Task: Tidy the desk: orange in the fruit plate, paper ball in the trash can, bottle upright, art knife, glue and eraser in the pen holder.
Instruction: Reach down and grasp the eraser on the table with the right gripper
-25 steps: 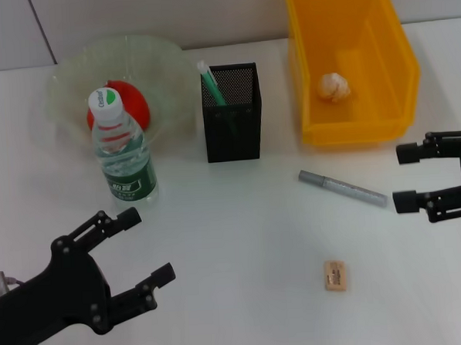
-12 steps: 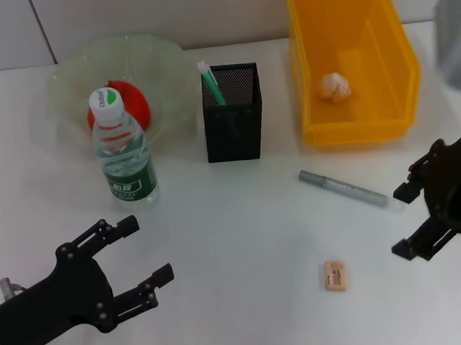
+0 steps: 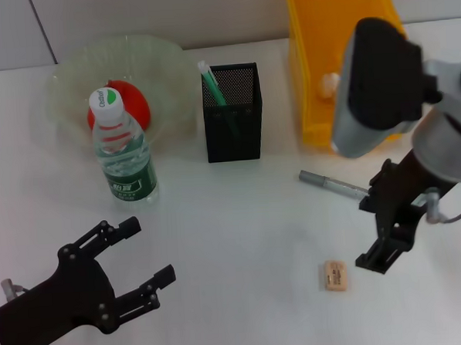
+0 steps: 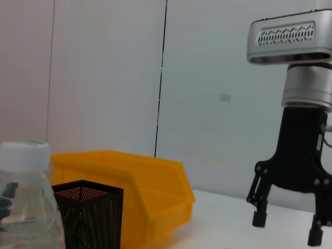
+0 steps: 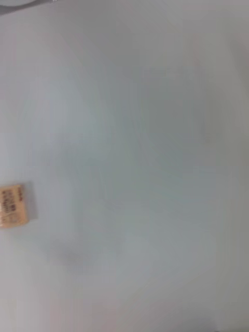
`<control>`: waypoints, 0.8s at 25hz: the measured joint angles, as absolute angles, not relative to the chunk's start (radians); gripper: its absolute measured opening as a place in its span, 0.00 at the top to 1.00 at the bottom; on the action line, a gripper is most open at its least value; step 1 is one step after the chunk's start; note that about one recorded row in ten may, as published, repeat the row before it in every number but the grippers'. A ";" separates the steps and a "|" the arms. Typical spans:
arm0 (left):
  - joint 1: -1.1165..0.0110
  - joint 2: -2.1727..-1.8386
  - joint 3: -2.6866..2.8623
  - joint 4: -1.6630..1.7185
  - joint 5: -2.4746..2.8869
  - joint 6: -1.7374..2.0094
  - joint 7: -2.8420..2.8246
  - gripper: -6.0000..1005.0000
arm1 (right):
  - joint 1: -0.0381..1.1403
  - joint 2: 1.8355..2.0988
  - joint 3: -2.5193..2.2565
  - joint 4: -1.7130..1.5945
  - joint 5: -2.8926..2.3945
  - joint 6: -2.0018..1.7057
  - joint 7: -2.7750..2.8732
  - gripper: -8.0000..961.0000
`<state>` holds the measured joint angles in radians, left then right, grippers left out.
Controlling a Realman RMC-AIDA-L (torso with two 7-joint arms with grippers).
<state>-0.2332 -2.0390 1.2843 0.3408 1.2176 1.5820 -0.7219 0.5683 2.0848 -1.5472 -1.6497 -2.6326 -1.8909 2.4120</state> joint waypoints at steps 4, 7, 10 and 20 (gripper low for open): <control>-0.235 -2.041 1.285 0.338 1.219 1.571 -0.722 0.16 | 0.557 2.085 -1.653 -1.641 -2.640 -1.837 2.488 0.14; -0.237 -2.042 1.285 0.339 1.226 1.563 -0.722 0.16 | 0.552 2.085 -1.720 -1.630 -2.670 -1.804 2.545 0.14; -0.239 -2.042 1.282 0.344 1.233 1.558 -0.723 0.16 | 0.547 2.087 -1.787 -1.595 -2.686 -1.763 2.572 0.14; -0.245 -2.045 1.285 0.346 1.233 1.547 -0.724 0.16 | 0.543 2.088 -1.851 -1.555 -2.686 -1.685 2.585 0.14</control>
